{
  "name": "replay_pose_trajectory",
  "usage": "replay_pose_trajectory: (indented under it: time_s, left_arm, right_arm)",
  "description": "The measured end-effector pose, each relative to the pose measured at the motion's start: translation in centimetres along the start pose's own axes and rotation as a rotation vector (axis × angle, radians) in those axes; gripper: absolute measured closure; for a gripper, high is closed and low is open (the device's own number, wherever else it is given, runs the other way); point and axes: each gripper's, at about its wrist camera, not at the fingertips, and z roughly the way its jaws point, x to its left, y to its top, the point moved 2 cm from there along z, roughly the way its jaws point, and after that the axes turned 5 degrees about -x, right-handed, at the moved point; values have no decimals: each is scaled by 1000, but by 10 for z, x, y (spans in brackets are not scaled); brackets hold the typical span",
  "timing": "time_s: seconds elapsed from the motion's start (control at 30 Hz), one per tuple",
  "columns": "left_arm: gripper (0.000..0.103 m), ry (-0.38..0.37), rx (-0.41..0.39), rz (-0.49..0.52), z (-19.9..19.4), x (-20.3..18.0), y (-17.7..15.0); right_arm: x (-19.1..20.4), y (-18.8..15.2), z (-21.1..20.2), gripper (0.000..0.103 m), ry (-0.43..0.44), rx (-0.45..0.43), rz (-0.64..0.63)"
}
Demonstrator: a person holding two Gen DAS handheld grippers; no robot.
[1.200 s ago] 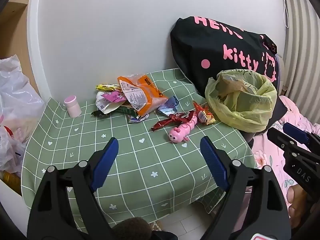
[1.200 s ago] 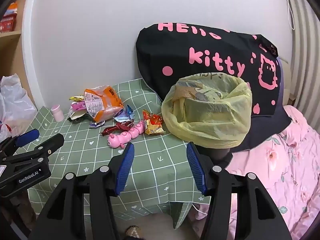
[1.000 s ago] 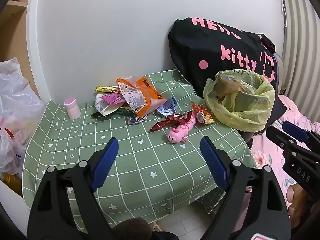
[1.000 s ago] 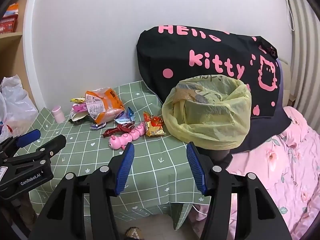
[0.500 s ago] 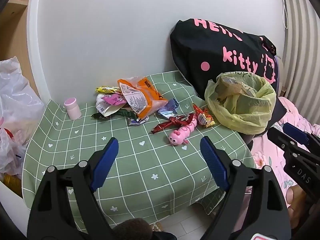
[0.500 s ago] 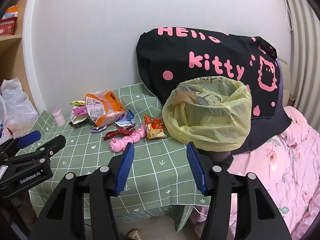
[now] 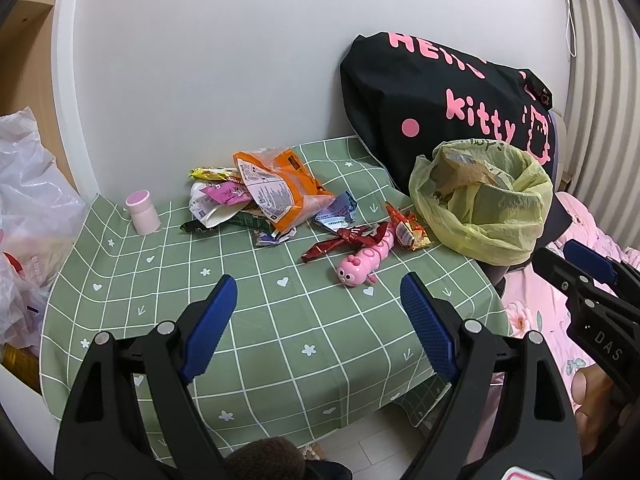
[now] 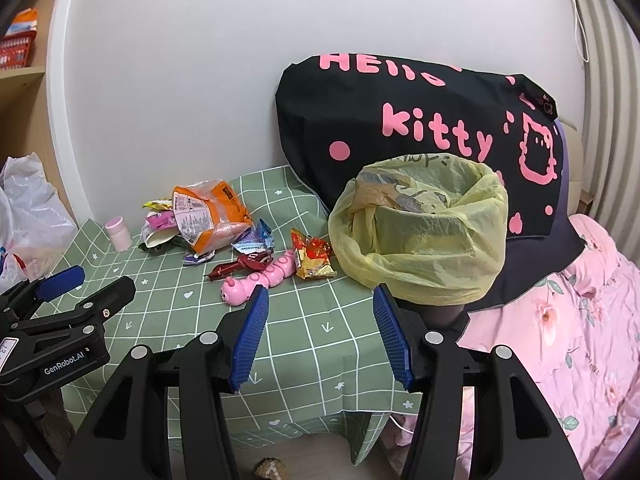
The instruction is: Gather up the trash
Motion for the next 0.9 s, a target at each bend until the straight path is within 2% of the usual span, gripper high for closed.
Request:
replay_pose_trajectory:
  time_s: [0.9]
  left_arm:
    - [23,0,2,0,1,0,0]
  right_arm:
    - [-2,-2,3,52,2,4,4]
